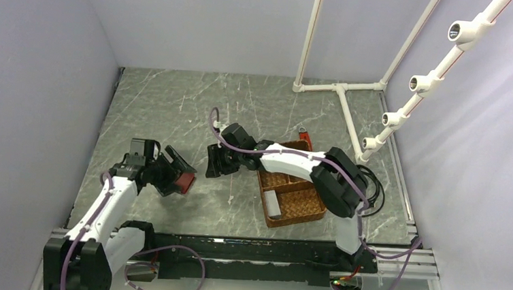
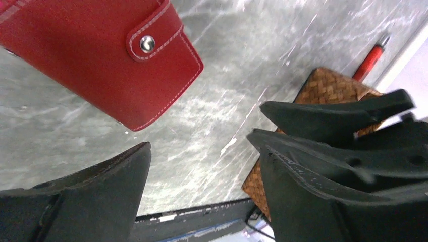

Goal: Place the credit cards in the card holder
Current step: Open the card holder at the center of the board.

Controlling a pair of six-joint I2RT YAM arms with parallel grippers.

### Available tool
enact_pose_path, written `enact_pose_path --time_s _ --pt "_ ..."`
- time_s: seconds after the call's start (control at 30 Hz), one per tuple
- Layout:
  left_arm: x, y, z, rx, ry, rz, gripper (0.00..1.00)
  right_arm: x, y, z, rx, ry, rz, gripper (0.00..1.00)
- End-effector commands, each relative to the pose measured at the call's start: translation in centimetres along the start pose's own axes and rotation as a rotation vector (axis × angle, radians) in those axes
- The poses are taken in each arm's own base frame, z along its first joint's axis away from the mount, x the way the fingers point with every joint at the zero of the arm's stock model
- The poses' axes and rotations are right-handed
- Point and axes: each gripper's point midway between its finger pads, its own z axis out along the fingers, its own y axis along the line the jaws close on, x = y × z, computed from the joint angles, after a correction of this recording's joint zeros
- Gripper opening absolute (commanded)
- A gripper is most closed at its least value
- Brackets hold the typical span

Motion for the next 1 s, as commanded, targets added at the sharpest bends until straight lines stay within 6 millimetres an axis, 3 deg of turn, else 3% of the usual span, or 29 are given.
enact_pose_path --time_s 0.0,0.17,0.3,0.53,0.7,0.97 --pt "-2.1 1.1 -1.7 -0.116 -0.129 -0.011 0.86 -2.6 1.2 1.7 -0.005 -0.05 -0.095 0.55" --pt "-2.9 5.6 -1.3 -0.278 -0.143 -0.238 0.95 -3.9 2.8 3.7 -0.109 -0.045 -0.143 0.61" --pt "-3.6 6.8 -0.8 -0.238 -0.124 -0.329 0.97 -4.0 3.5 5.6 -0.166 -0.024 -0.123 0.64" --pt "-5.0 6.7 -0.8 -0.166 -0.201 -0.29 0.81 -3.7 2.6 8.5 -0.171 -0.022 -0.095 0.5" --pt "-5.2 8.0 -0.4 -0.184 -0.229 -0.276 0.67 -2.8 2.7 8.9 -0.203 -0.026 -0.086 0.41" --pt "-5.2 6.8 2.2 -0.069 -0.14 -0.213 0.52 0.7 3.7 8.1 -0.221 0.016 -0.068 0.31"
